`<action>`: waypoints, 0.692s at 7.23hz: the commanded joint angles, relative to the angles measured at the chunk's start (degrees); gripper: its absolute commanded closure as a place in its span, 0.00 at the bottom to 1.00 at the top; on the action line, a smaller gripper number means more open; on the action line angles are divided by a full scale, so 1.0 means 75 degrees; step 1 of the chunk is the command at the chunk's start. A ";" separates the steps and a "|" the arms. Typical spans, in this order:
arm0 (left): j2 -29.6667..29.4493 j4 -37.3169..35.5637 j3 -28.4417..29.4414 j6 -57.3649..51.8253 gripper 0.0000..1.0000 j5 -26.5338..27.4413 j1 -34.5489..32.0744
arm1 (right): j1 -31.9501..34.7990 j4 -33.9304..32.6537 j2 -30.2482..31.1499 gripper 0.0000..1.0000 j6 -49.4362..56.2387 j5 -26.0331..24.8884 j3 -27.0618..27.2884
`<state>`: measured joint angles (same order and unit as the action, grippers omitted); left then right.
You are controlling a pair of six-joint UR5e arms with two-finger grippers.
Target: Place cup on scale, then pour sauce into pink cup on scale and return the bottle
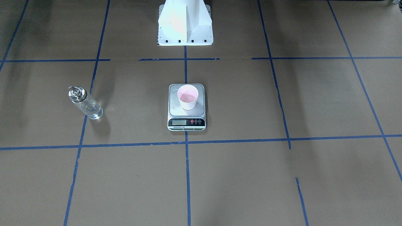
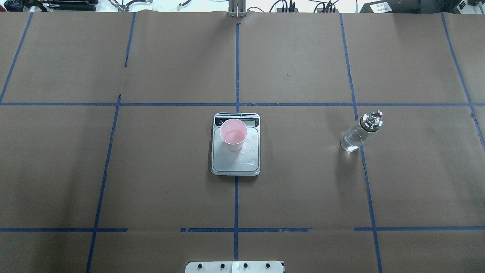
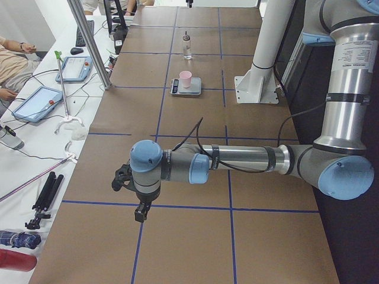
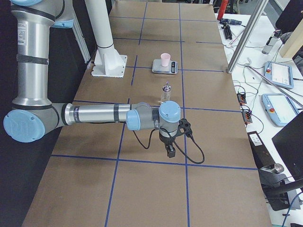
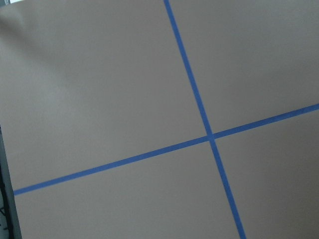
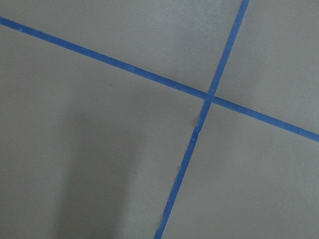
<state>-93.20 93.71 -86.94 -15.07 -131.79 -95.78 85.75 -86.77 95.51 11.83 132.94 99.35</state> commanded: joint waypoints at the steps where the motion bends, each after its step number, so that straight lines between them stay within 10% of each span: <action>1: -0.0205 -0.0201 0.0260 0.0064 0.00 -0.0216 0.0032 | -0.0019 -0.0078 -0.0066 0.00 -0.0019 0.0040 -0.0004; 5: -0.0264 -0.0624 -0.0078 0.0041 0.00 -0.0427 0.0044 | -0.0031 0.0003 0.0308 0.00 0.0004 0.0181 0.0100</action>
<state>-94.88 89.43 -86.22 -14.85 -133.91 -95.51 85.55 -87.08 96.82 11.76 133.92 99.39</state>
